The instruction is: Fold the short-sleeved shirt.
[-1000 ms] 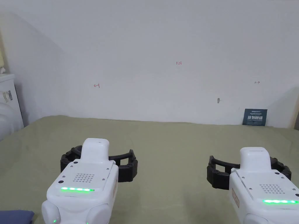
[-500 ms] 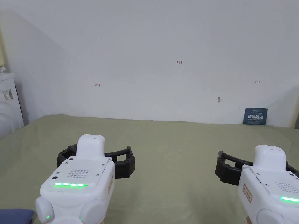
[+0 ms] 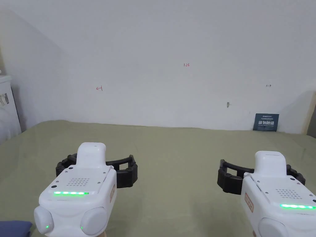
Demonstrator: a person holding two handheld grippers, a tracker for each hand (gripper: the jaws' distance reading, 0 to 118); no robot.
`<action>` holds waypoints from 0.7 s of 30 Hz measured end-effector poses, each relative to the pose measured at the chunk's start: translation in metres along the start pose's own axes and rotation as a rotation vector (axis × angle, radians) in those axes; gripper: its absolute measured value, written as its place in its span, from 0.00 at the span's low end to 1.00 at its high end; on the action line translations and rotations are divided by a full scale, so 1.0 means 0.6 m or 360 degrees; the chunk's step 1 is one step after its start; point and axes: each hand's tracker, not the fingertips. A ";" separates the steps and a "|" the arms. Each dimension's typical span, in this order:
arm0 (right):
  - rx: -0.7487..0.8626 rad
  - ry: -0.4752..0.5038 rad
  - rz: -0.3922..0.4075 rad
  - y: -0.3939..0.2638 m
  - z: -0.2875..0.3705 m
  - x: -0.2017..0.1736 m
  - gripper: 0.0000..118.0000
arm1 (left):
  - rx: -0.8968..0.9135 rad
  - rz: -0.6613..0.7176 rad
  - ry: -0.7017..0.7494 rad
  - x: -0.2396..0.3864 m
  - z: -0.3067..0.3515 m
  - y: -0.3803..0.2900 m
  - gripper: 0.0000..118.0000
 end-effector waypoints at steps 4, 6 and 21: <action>0.0008 0.0019 -0.0009 0.008 0.005 0.001 1.00 | 0.0002 -0.0010 0.0000 -0.001 0.000 0.000 1.00; 0.0016 0.0021 -0.0030 0.011 0.006 0.002 1.00 | 0.0004 -0.0011 0.0004 -0.002 0.001 0.003 1.00; -0.0041 0.0000 -0.0069 0.006 -0.007 0.002 1.00 | -0.0007 0.0003 -0.0005 -0.003 0.001 0.008 1.00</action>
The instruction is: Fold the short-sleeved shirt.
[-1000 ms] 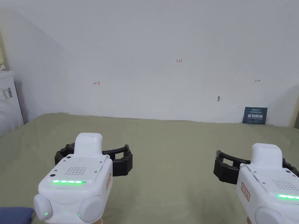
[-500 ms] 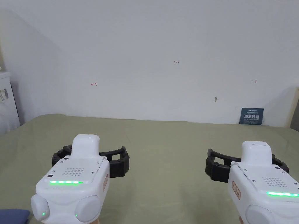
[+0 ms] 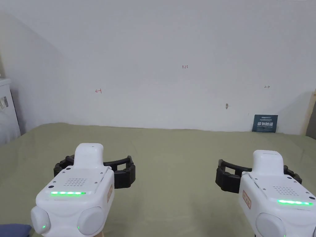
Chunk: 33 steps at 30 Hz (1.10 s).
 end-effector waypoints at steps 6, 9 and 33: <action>-0.0038 0.0047 -0.0008 0.004 0.001 0.009 1.00 | -0.0007 -0.0021 -0.0001 0.000 -0.002 0.000 1.00; -0.0047 0.0066 -0.0021 0.010 0.001 0.013 1.00 | -0.0008 -0.0005 -0.0001 0.000 -0.003 0.001 1.00; -0.0227 0.0137 -0.0103 0.019 -0.011 0.012 1.00 | -0.0046 0.0004 -0.0015 0.006 -0.011 -0.001 1.00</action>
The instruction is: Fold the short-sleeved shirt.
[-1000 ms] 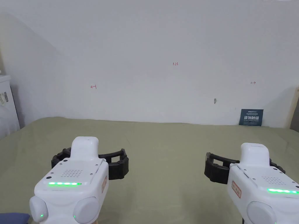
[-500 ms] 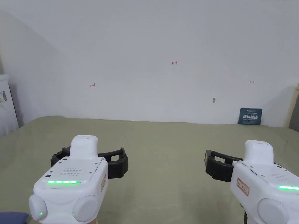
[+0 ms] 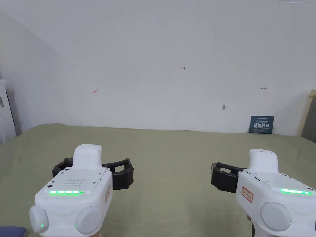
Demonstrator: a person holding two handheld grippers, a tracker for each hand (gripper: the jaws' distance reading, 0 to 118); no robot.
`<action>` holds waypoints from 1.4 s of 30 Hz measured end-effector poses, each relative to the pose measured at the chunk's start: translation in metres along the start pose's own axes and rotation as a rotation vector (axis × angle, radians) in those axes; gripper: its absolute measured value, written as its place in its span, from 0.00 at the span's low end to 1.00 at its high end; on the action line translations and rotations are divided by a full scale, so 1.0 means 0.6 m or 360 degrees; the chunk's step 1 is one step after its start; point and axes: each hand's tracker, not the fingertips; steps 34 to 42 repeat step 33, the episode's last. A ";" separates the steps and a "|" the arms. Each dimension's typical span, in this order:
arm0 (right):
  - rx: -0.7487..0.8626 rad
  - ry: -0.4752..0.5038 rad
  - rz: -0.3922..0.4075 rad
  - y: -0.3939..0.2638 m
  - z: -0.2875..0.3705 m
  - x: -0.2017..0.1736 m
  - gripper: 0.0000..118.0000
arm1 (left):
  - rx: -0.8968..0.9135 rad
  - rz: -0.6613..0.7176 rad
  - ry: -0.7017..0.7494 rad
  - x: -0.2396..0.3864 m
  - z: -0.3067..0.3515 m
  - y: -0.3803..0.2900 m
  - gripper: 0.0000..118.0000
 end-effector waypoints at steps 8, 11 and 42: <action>-0.0034 0.0013 -0.0052 -0.009 0.000 0.003 1.00 | -0.0021 -0.0006 0.0000 -0.002 -0.002 -0.003 1.00; -0.0038 0.0004 -0.0051 -0.007 0.002 0.004 1.00 | -0.0023 0.0000 0.0001 -0.002 -0.002 -0.003 1.00; 0.0009 -0.0038 -0.0025 0.018 0.019 0.009 1.00 | -0.0020 -0.0004 -0.0021 0.006 0.004 0.001 1.00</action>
